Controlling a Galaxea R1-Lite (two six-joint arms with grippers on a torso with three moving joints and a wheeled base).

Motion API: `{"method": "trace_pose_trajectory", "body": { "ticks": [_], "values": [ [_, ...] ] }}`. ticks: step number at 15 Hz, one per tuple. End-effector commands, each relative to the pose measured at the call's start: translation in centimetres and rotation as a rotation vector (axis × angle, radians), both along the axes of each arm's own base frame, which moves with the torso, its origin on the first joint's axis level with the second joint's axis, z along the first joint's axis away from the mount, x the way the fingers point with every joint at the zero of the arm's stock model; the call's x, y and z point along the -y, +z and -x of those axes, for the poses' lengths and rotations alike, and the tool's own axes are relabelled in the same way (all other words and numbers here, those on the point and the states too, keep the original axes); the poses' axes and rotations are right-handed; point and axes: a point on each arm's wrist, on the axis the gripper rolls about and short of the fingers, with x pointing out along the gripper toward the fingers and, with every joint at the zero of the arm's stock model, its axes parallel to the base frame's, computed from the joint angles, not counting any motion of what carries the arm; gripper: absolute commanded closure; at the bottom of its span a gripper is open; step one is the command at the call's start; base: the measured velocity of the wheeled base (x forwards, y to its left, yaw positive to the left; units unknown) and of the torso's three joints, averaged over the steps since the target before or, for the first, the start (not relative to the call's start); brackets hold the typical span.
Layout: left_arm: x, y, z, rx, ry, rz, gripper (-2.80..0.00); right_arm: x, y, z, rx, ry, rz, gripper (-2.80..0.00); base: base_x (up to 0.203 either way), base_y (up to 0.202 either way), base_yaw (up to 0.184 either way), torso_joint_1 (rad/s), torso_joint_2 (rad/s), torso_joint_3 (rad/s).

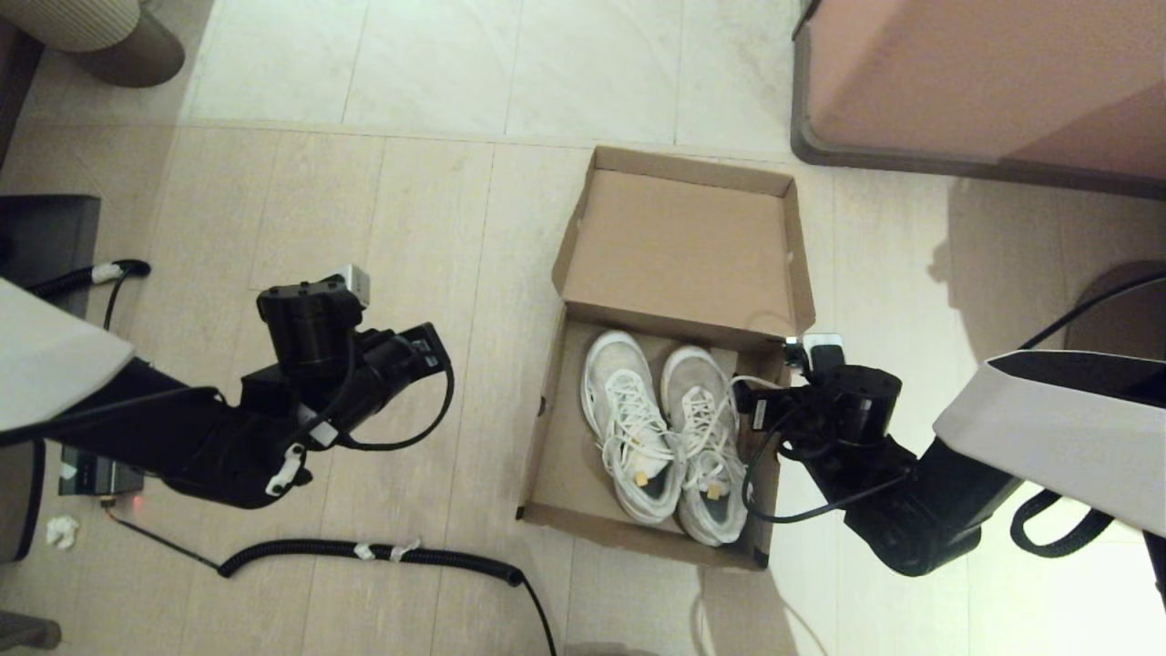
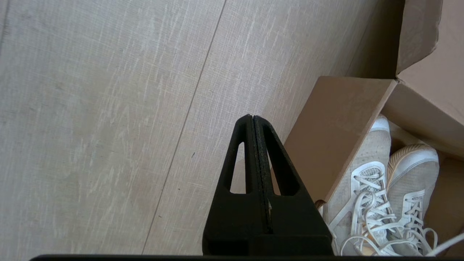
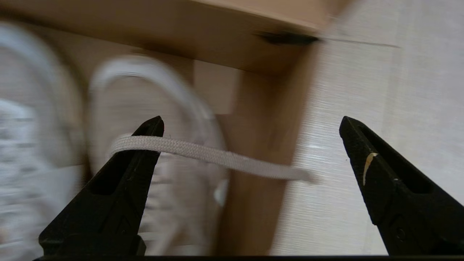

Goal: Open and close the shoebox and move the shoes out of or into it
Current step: Close the shoe box

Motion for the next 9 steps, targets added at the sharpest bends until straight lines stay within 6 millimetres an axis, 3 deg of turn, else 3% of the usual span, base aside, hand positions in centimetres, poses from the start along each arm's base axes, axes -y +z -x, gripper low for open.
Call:
{"method": "trace_pose_trajectory", "body": {
  "ticks": [1, 5, 9],
  "values": [
    [-0.4, 0.4, 0.2, 0.01, 0.011, 0.005, 0.0, -2.0, 0.6, 0.5, 0.025, 0.048, -0.01, -2.8, 0.0, 0.0, 0.0, 0.0, 0.0, 0.0],
    [-1.6, 0.8, 0.5, 0.018, 0.04, 0.009, 0.0, -5.7, 0.7, 1.8, 0.018, 0.141, -0.008, -2.8, 0.0, 0.0, 0.0, 0.0, 0.0, 0.0],
    [-1.8, 0.9, 0.7, 0.017, 0.045, 0.008, 0.0, -7.9, 1.1, 3.2, 0.022, 0.204, -0.011, -2.8, 0.0, 0.0, 0.0, 0.0, 0.0, 0.0]
  ]
}}
